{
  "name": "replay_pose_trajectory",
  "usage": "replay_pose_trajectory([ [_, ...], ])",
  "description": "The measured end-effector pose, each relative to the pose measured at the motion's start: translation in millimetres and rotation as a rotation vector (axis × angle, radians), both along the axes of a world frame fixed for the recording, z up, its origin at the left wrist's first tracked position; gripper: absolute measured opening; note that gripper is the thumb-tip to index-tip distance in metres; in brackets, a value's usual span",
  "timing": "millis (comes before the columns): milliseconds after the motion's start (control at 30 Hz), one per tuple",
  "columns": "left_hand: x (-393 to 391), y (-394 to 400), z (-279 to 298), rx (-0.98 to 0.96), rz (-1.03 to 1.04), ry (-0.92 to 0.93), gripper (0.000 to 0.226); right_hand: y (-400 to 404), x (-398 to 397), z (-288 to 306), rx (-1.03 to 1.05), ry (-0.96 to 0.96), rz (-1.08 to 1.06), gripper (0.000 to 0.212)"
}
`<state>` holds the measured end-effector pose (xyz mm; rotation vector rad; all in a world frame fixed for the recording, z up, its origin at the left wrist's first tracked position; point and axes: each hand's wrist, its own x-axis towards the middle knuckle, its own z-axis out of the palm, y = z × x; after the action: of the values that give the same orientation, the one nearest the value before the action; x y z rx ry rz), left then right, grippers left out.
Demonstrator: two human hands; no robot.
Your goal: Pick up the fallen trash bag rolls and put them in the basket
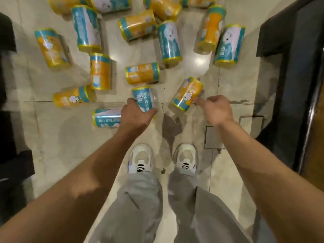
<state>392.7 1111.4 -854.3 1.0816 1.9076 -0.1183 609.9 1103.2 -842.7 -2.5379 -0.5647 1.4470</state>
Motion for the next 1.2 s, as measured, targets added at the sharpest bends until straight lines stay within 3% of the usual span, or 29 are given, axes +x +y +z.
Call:
replay_pose_trajectory([
  [233,8.6,9.8,-112.9,-0.021,0.273,0.081,0.108,17.7,-8.8,-131.2,0.012,0.104,-0.346,0.090],
  [400,13.3,-0.9,-143.0,0.000,0.355,0.079,0.094,24.9,-20.1,-170.5,0.064,0.119,-0.415,0.110],
  [533,11.5,-2.7,-147.8,0.037,0.362,0.076,0.089,27.7,-27.5,-178.6,0.095,0.127,-0.432,0.108],
  [667,3.0,1.9,-132.7,-0.005,0.393,-0.079,0.076,25.5,-26.5,-168.7,0.107,0.121,-0.350,0.100],
  [800,1.7,6.3,-96.2,-0.028,0.409,-0.221,0.068,14.2,-20.6,-134.9,0.114,0.175,-0.324,0.090],
  [933,5.1,8.4,-34.6,-0.001,0.432,-0.353,0.068,7.0,-14.6,-64.8,0.178,0.218,-0.296,0.078],
  [1067,5.5,11.5,52.1,0.030,0.398,-0.489,0.073,5.4,-4.4,35.1,0.238,0.297,-0.270,0.061],
  [1200,7.3,19.9,172.8,0.061,0.390,-0.595,0.074,6.7,-1.7,164.0,0.315,0.365,-0.248,0.066],
])
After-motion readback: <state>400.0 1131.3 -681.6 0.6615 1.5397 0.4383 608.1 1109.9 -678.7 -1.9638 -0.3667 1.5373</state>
